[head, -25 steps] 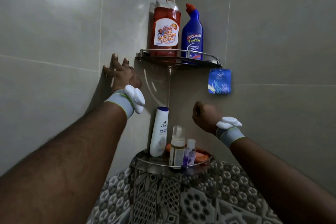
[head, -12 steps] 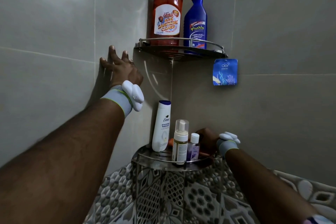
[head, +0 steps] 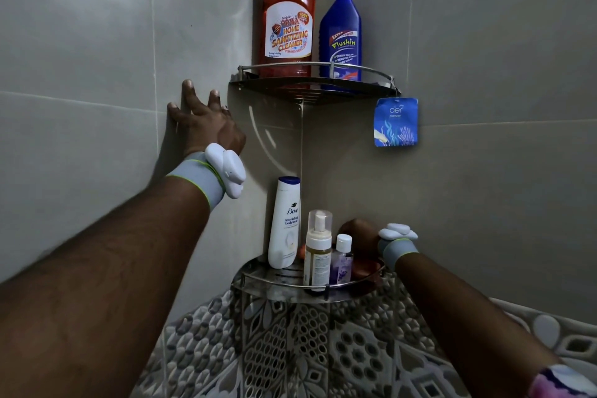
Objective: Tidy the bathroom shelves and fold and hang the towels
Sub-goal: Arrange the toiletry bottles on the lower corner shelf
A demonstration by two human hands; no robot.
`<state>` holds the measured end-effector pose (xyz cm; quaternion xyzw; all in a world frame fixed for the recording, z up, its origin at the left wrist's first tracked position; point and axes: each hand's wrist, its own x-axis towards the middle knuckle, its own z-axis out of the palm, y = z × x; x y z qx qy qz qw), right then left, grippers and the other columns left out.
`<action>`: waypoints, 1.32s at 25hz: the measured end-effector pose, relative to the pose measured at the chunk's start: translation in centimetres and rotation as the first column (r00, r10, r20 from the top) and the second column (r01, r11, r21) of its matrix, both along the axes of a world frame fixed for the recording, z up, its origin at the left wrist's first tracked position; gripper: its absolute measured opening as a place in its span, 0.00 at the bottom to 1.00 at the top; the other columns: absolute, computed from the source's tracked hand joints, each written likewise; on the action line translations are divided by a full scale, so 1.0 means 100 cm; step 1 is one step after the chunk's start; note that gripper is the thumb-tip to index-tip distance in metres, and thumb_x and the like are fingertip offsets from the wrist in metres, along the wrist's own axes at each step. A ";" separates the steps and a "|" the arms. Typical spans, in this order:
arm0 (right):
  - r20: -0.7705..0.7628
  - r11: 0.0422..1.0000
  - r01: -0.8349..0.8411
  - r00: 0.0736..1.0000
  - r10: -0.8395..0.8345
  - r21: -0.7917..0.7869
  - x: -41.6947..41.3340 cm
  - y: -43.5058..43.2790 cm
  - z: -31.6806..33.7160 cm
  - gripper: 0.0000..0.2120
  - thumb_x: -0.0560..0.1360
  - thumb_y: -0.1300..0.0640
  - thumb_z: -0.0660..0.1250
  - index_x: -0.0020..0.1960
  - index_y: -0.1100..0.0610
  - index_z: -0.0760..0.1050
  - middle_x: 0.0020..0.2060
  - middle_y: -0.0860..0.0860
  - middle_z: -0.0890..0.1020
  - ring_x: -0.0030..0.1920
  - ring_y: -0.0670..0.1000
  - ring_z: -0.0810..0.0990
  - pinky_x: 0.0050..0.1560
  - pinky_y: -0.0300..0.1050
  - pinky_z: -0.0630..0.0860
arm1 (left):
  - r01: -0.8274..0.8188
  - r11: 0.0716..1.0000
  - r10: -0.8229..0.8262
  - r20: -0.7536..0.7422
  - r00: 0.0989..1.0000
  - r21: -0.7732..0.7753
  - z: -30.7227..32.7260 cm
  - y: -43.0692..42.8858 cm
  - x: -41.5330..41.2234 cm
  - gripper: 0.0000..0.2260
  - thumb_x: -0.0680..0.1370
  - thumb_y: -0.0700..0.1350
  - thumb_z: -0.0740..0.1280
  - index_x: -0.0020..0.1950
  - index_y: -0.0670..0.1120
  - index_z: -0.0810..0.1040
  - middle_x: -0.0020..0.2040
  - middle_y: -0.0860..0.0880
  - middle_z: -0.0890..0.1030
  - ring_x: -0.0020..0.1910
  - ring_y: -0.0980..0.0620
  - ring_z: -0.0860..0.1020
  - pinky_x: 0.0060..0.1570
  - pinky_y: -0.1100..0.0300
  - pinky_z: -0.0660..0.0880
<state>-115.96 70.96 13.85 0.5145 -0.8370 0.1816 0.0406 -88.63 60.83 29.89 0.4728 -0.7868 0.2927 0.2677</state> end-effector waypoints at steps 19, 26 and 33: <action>0.059 0.966 -0.141 0.986 0.157 -0.218 0.001 0.009 0.009 0.15 0.69 0.67 0.70 0.56 0.62 0.76 0.45 0.54 0.82 0.45 0.48 0.77 0.36 0.26 0.69 | -0.039 0.999 0.039 0.014 0.999 -0.007 0.000 -0.001 -0.003 0.24 0.80 0.38 0.48 0.77 0.39 0.53 0.79 0.39 0.48 0.72 0.23 0.43 0.65 0.27 0.55; 0.001 0.843 -0.082 0.995 0.097 -0.531 0.014 0.046 0.051 0.21 0.65 0.67 0.76 0.56 0.64 0.78 0.50 0.59 0.81 0.48 0.56 0.79 0.47 0.41 0.74 | -0.102 0.995 0.103 0.072 0.992 -0.021 0.001 0.007 -0.002 0.24 0.81 0.39 0.48 0.77 0.38 0.53 0.79 0.39 0.48 0.72 0.23 0.44 0.65 0.27 0.54; -0.195 0.757 -0.130 0.981 0.003 -0.641 0.027 0.090 0.082 0.21 0.60 0.63 0.80 0.51 0.59 0.79 0.47 0.55 0.76 0.45 0.55 0.78 0.47 0.49 0.76 | -0.158 0.972 0.124 0.191 0.974 0.174 0.011 0.042 0.004 0.33 0.74 0.61 0.65 0.76 0.49 0.61 0.79 0.42 0.53 0.75 0.30 0.50 0.67 0.32 0.60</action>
